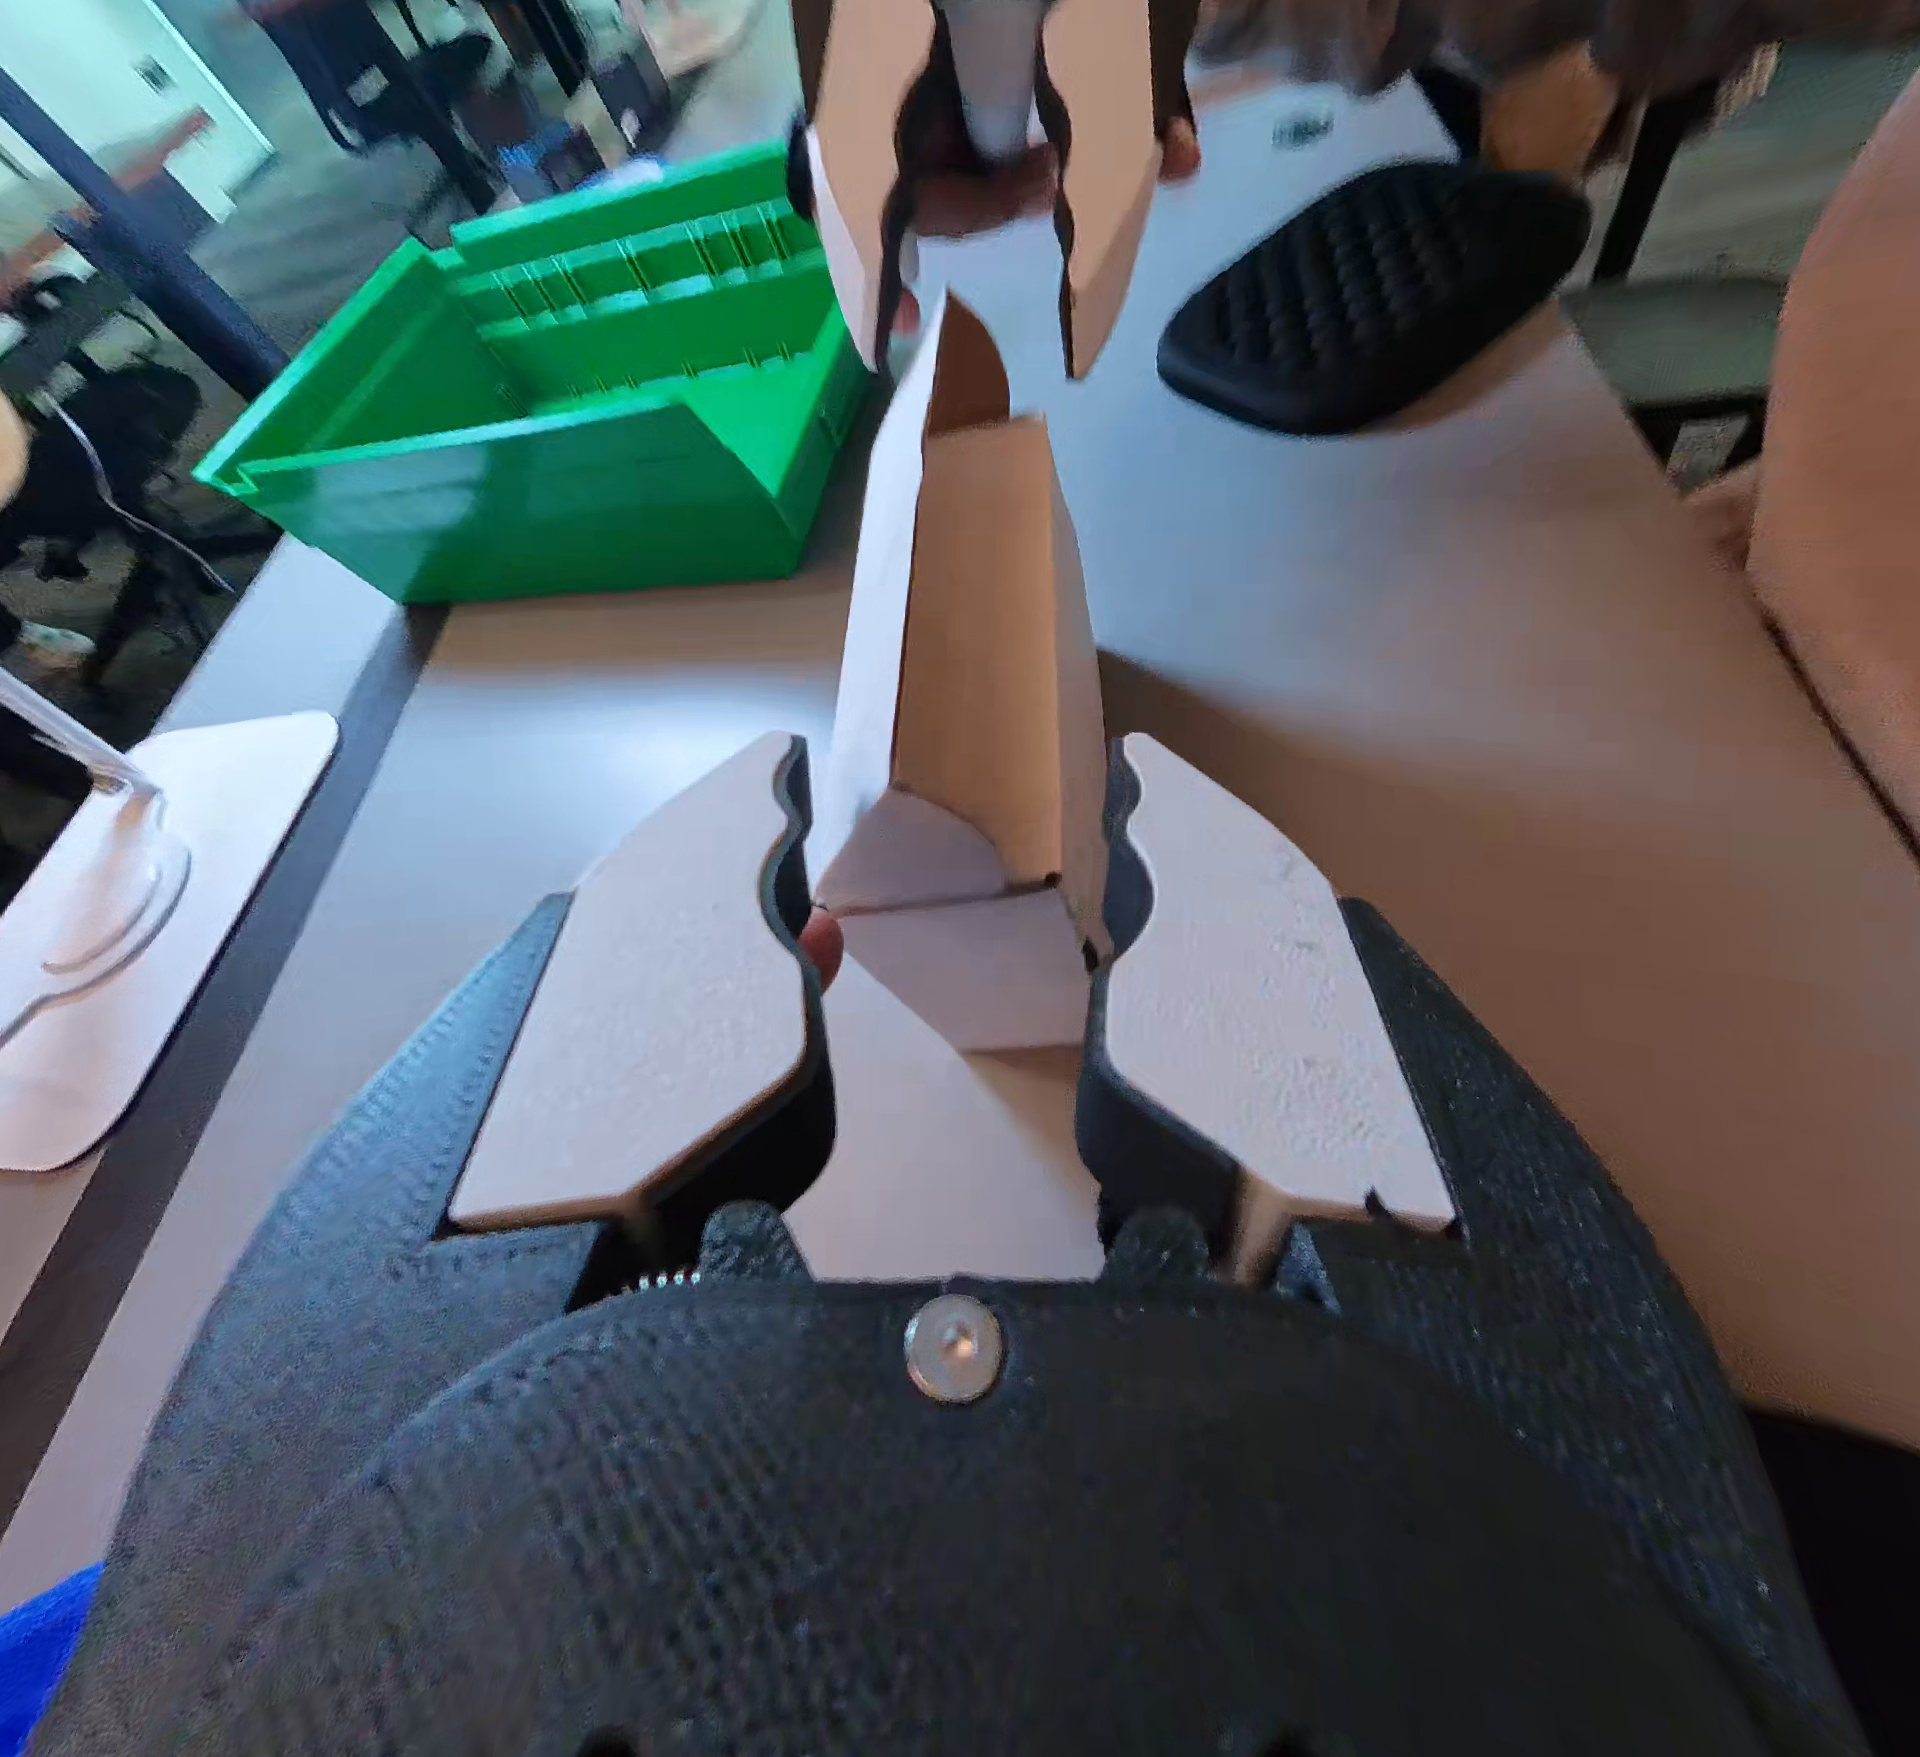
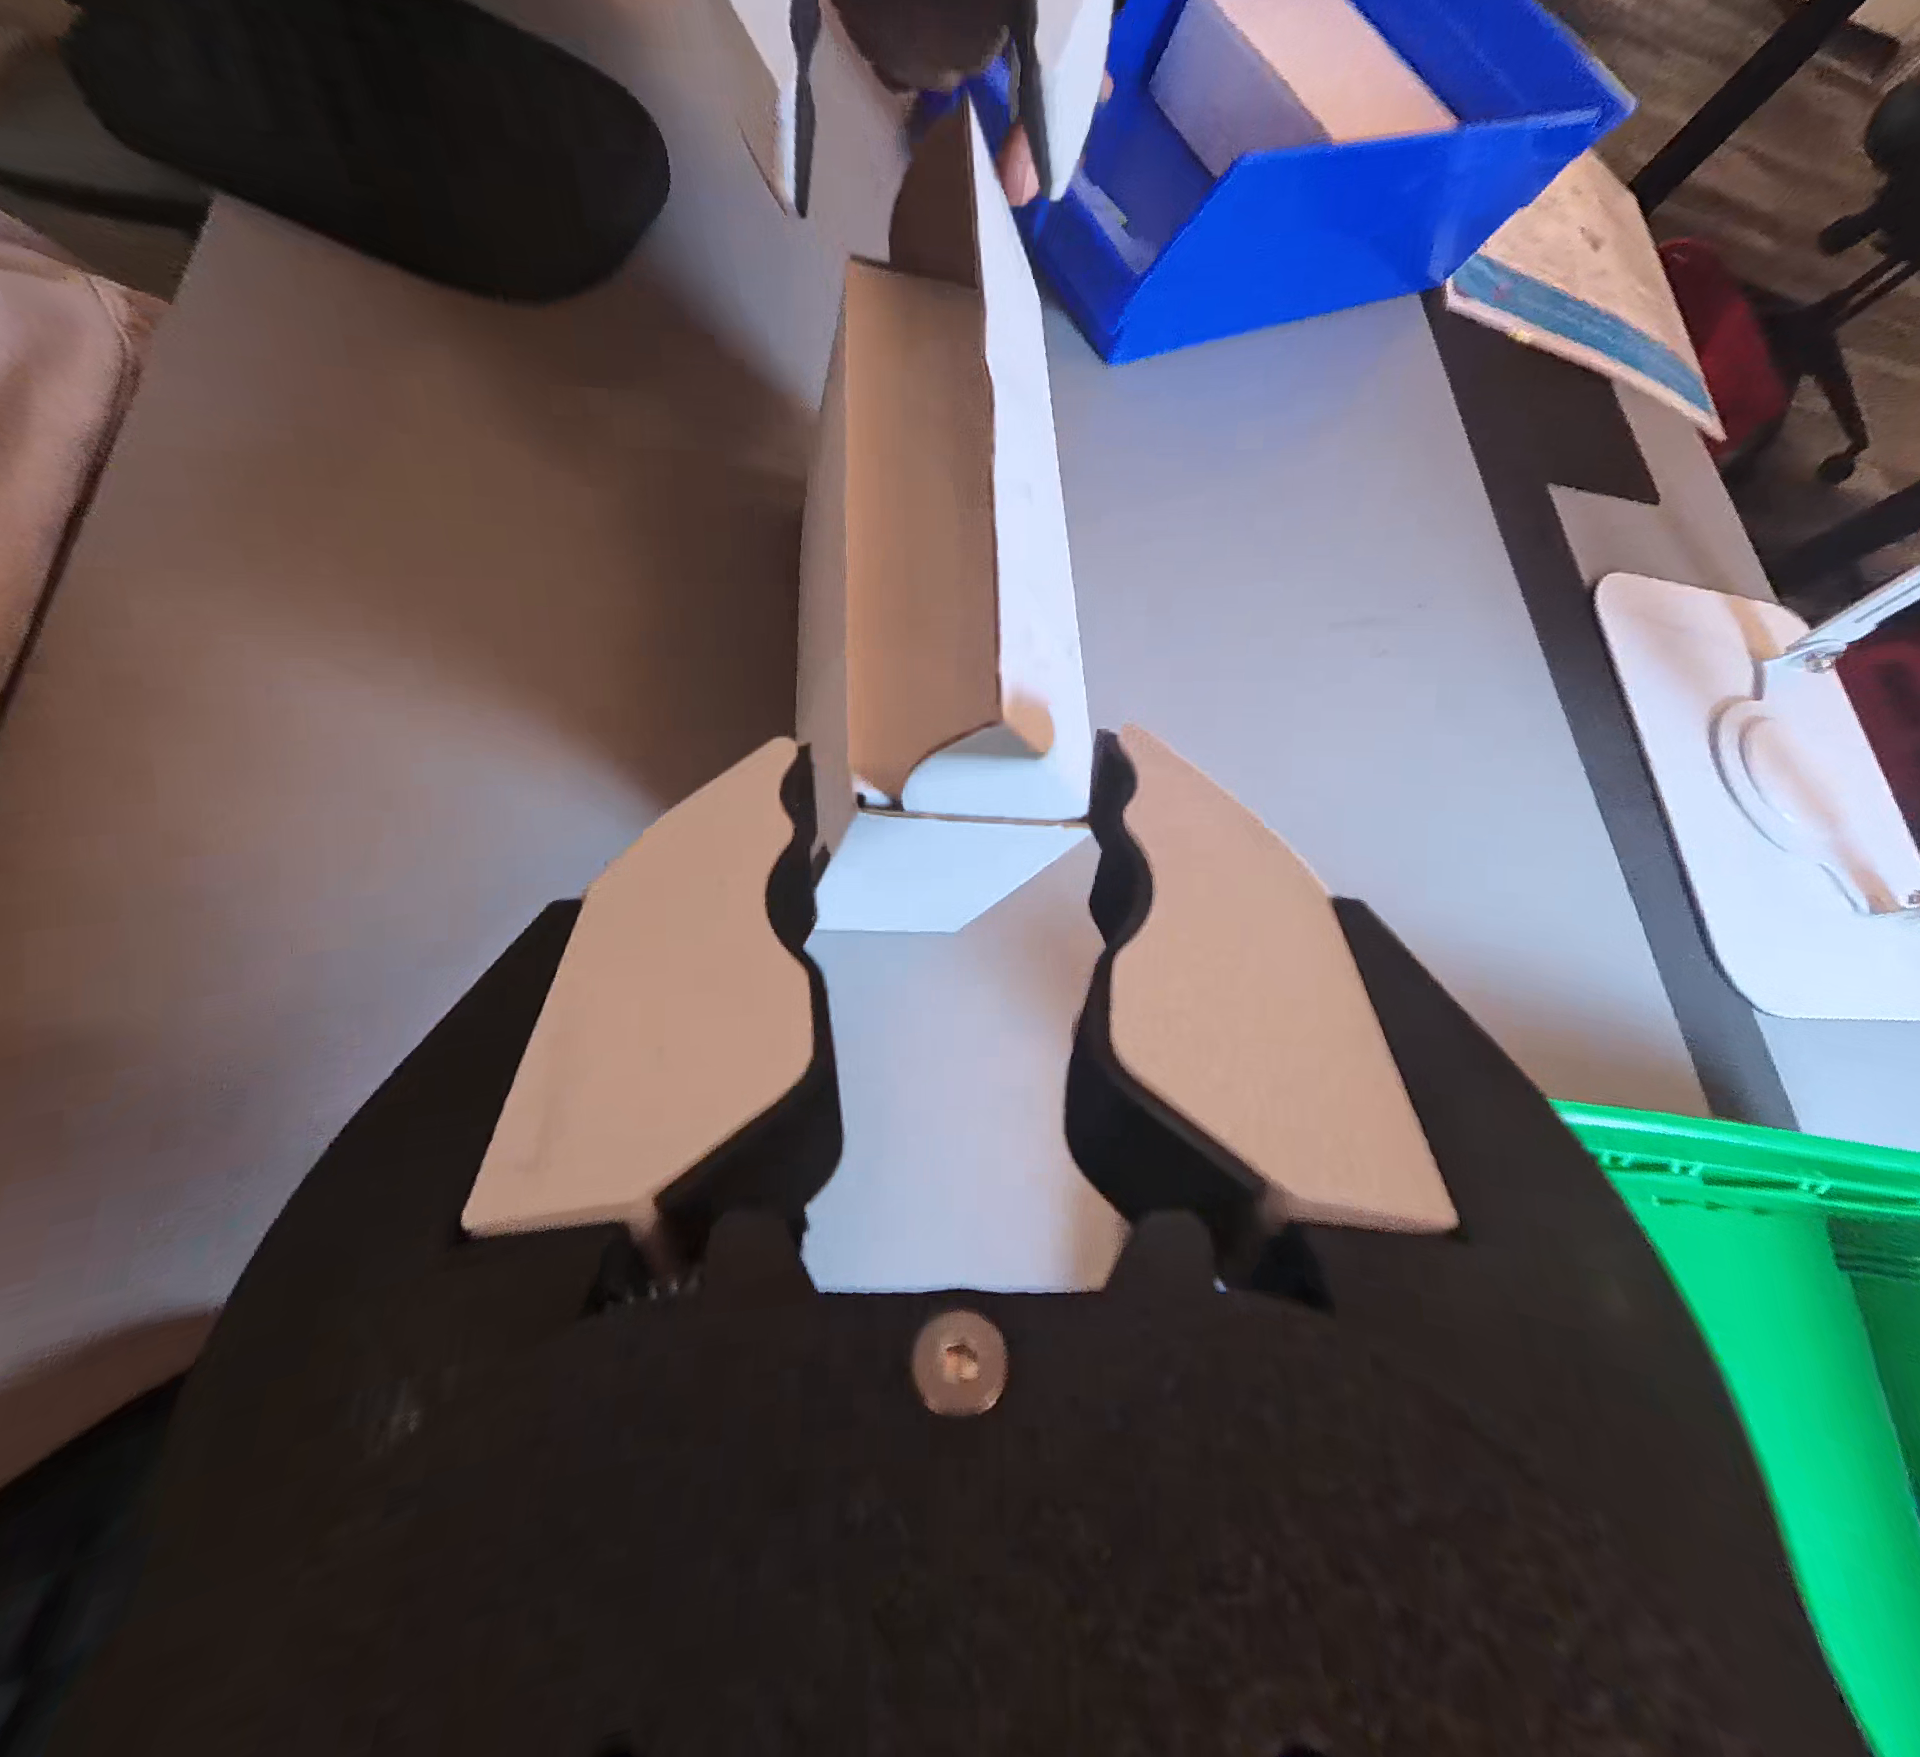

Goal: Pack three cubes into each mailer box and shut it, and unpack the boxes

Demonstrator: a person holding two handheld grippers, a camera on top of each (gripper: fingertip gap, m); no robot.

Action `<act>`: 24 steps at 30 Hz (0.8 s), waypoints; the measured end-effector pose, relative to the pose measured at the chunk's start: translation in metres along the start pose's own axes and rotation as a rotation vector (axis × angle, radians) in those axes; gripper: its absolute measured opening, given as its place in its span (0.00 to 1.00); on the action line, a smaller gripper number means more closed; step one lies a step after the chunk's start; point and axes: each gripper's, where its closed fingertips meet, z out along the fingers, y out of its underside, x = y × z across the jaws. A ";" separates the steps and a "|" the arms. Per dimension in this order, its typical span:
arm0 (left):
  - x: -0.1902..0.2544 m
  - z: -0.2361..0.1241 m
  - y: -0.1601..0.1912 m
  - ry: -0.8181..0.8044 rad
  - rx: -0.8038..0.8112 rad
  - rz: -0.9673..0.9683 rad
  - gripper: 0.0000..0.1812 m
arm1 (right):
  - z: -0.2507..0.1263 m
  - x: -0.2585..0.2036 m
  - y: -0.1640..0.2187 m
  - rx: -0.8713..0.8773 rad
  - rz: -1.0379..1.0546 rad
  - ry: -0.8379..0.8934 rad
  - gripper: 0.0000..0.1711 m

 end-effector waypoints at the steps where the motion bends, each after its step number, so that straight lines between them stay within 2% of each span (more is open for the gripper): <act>1: 0.000 -0.004 -0.008 -0.025 0.038 -0.001 0.29 | -0.002 -0.001 -0.004 0.013 -0.010 0.007 0.30; 4: 0.005 -0.007 -0.017 -0.095 0.055 0.048 0.25 | 0.001 -0.010 -0.011 0.014 -0.047 0.023 0.29; 7: 0.016 0.002 -0.009 -0.101 0.015 0.077 0.26 | 0.008 -0.011 -0.006 -0.029 -0.106 0.070 0.28; 14: 0.028 0.010 0.012 -0.135 -0.007 0.125 0.16 | 0.017 -0.023 0.010 -0.127 -0.205 0.108 0.28; 17: 0.030 0.014 0.020 -0.179 -0.001 0.155 0.15 | 0.020 -0.024 0.016 -0.170 -0.275 0.148 0.27; 24: 0.029 0.014 0.019 -0.192 0.025 0.141 0.14 | 0.019 -0.023 0.014 -0.207 -0.212 0.106 0.25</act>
